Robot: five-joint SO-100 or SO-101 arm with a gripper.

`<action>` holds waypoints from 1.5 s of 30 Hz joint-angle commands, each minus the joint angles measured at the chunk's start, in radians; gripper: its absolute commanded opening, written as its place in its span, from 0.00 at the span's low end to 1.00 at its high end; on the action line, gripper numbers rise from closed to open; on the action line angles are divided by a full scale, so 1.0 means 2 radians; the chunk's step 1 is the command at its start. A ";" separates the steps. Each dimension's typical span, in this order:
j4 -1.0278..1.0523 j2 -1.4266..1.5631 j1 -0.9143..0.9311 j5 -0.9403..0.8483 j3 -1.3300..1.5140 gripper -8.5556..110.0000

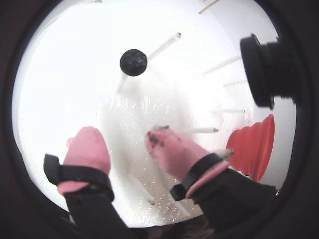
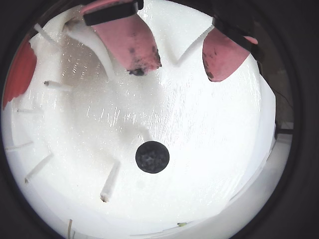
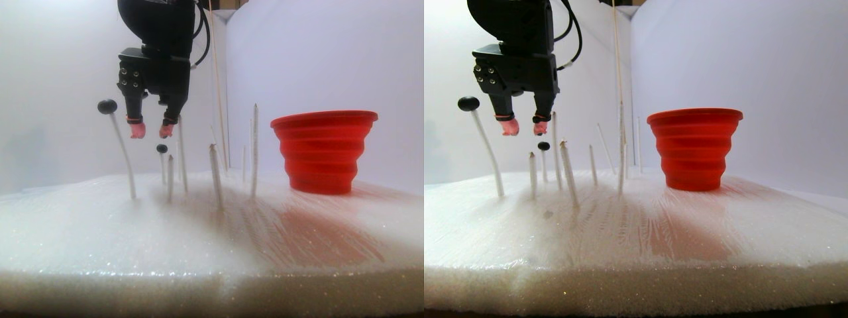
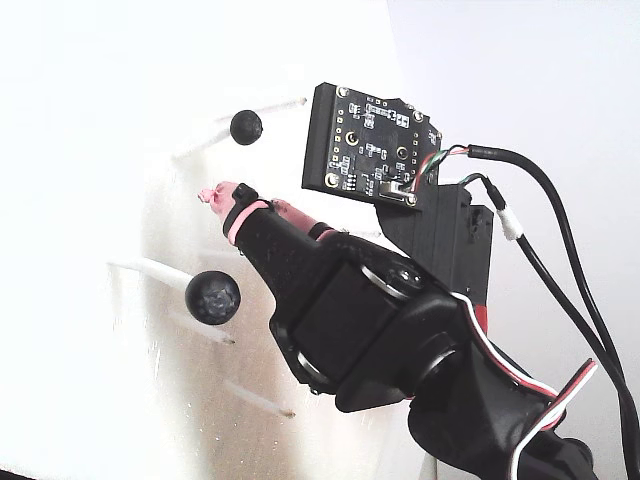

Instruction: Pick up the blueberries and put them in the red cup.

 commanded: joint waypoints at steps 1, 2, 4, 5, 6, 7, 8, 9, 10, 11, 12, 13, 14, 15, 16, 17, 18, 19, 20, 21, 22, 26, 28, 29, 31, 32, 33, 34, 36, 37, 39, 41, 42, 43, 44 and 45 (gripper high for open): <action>-0.025 0.000 -0.005 0.002 -0.049 0.22; -0.029 -0.005 -0.005 0.002 -0.049 0.22; -0.038 -0.015 -0.005 0.000 -0.052 0.22; -0.044 -0.020 -0.004 0.000 -0.053 0.22; -0.048 -0.025 -0.003 0.000 -0.055 0.22; -0.051 -0.029 -0.003 0.000 -0.058 0.22; -0.054 -0.034 -0.002 0.000 -0.061 0.22; -0.055 -0.038 -0.001 0.001 -0.065 0.22; -0.057 -0.042 0.000 0.001 -0.068 0.22; -0.061 -0.046 0.001 0.002 -0.071 0.22; -0.064 -0.050 0.002 0.002 -0.073 0.22; -0.067 -0.054 0.002 0.002 -0.075 0.22; -0.068 -0.058 0.003 0.001 -0.078 0.22; -0.071 -0.061 0.004 0.000 -0.080 0.22; -0.074 -0.064 0.005 -0.001 -0.081 0.22; -0.078 -0.067 0.006 -0.002 -0.082 0.22; -0.081 -0.071 0.008 -0.003 -0.084 0.22; -0.082 -0.074 0.009 -0.003 -0.088 0.22; -0.083 -0.077 0.011 -0.004 -0.091 0.22; -0.084 -0.080 0.012 -0.005 -0.094 0.22; -0.087 -0.084 0.013 -0.006 -0.096 0.22; -0.096 -0.095 0.017 -0.008 -0.104 0.22; -0.101 -0.100 0.018 -0.008 -0.105 0.22; -0.104 -0.101 0.018 -0.008 -0.106 0.22; -0.110 -0.104 0.017 -0.005 -0.106 0.22; -0.114 -0.106 0.016 -0.004 -0.106 0.22; -0.117 -0.107 0.015 -0.002 -0.106 0.22; -0.118 -0.109 0.014 0.002 -0.107 0.22; -0.124 -0.114 0.012 0.006 -0.110 0.22; -0.128 -0.116 0.012 0.008 -0.110 0.22; -0.133 -0.118 0.010 0.011 -0.111 0.22; -0.138 -0.123 0.008 0.015 -0.115 0.23; -0.139 -0.125 0.007 0.017 -0.117 0.23; -0.140 -0.126 0.006 0.019 -0.118 0.23; -0.140 -0.127 0.005 0.020 -0.118 0.23; -0.144 -0.128 0.005 0.020 -0.118 0.23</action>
